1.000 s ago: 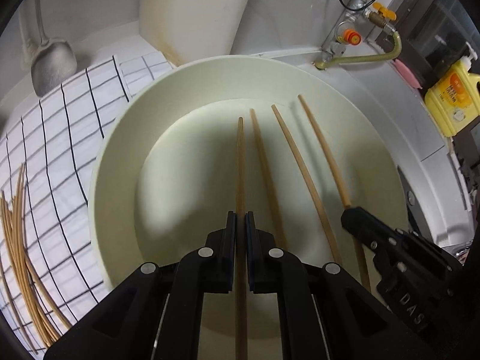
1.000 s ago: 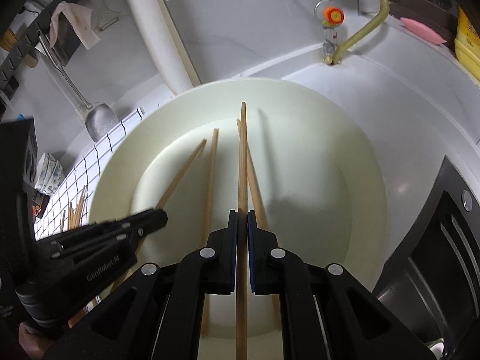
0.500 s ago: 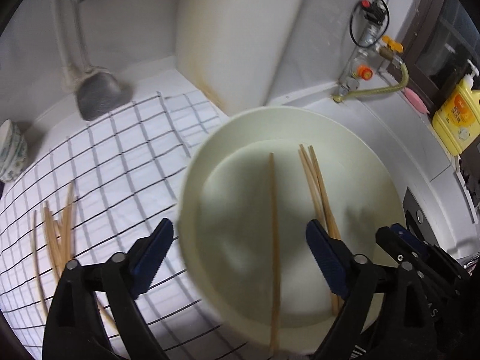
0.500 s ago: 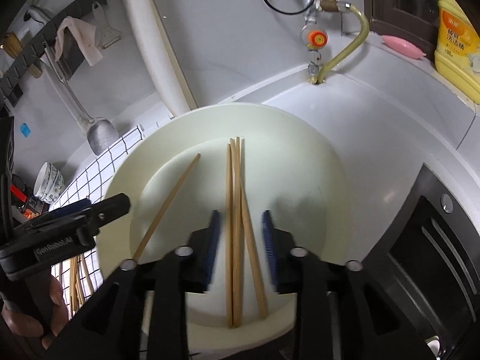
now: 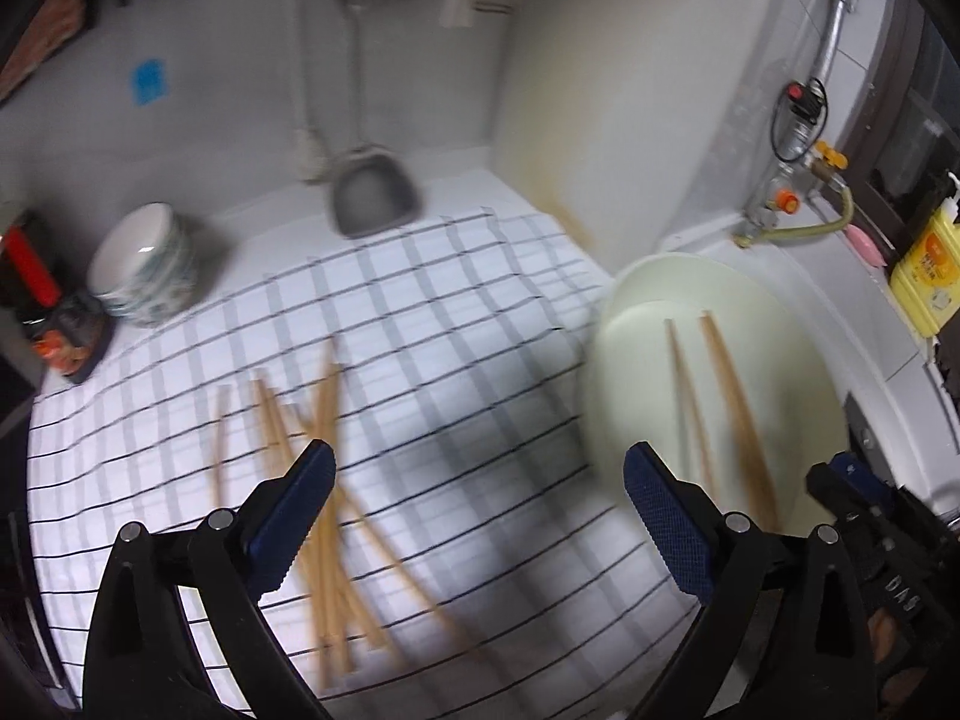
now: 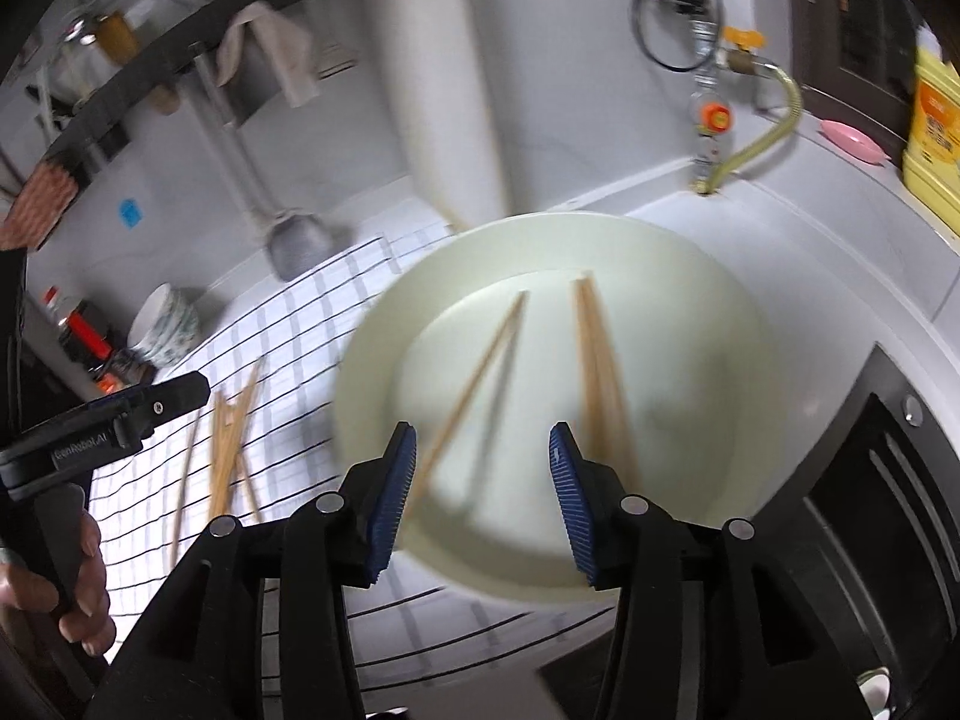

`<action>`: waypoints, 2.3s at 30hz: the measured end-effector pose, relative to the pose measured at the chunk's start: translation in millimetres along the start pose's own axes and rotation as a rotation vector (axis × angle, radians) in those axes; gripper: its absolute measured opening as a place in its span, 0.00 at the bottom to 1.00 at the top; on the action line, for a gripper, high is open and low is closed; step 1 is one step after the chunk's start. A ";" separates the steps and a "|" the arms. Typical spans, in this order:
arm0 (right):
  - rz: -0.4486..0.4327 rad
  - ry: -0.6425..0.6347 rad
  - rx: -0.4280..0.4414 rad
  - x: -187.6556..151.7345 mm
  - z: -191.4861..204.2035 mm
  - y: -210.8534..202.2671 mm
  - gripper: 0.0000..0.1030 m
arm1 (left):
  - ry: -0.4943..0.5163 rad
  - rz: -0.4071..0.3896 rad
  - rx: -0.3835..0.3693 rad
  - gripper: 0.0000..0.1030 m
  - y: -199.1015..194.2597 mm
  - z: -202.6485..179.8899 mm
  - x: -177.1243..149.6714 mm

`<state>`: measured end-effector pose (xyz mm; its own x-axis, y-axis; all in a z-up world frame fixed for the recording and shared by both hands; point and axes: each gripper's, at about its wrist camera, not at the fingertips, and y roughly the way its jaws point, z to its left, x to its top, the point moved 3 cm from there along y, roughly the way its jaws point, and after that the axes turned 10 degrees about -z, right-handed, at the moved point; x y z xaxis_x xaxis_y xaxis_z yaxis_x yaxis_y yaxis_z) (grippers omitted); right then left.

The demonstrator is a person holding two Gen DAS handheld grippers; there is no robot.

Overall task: Organize utensils
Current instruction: 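Move both open tools back to the chopsticks on the cloth, then close the right tool on a chopstick while the left tool grasps another chopstick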

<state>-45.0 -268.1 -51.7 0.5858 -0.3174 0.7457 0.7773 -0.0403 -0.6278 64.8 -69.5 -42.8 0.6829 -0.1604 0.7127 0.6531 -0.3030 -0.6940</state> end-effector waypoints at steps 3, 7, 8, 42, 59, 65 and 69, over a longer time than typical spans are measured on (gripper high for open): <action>0.002 -0.036 0.045 -4.1 28.1 -1.7 0.47 | -0.007 -0.009 0.057 0.93 -14.3 34.8 -16.3; 0.013 -0.077 0.104 -9.6 64.2 -0.6 0.49 | -0.036 0.002 0.116 0.93 -24.0 75.3 -37.4; 0.017 -0.091 0.118 -11.7 74.6 0.4 0.49 | -0.050 0.007 0.130 0.93 -26.0 86.8 -42.5; 0.141 -0.393 0.104 -114.9 179.7 108.4 0.54 | -0.079 0.064 0.200 0.94 34.4 186.6 -118.2; 0.133 -0.464 0.115 -118.7 189.5 130.2 0.51 | -0.072 0.091 0.188 0.83 61.4 181.9 -119.1; 0.129 -0.470 0.162 -117.9 194.0 132.6 0.40 | -0.049 0.072 0.171 0.69 61.7 173.9 -117.0; 0.135 -0.501 0.192 -120.0 201.4 131.1 0.24 | -0.034 0.067 0.151 0.51 60.0 166.5 -115.0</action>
<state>32.8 -44.5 -178.6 0.6843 0.1835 0.7057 0.6879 0.1584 -0.7083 79.9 87.2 -183.4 0.7357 -0.1425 0.6621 0.6456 -0.1480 -0.7492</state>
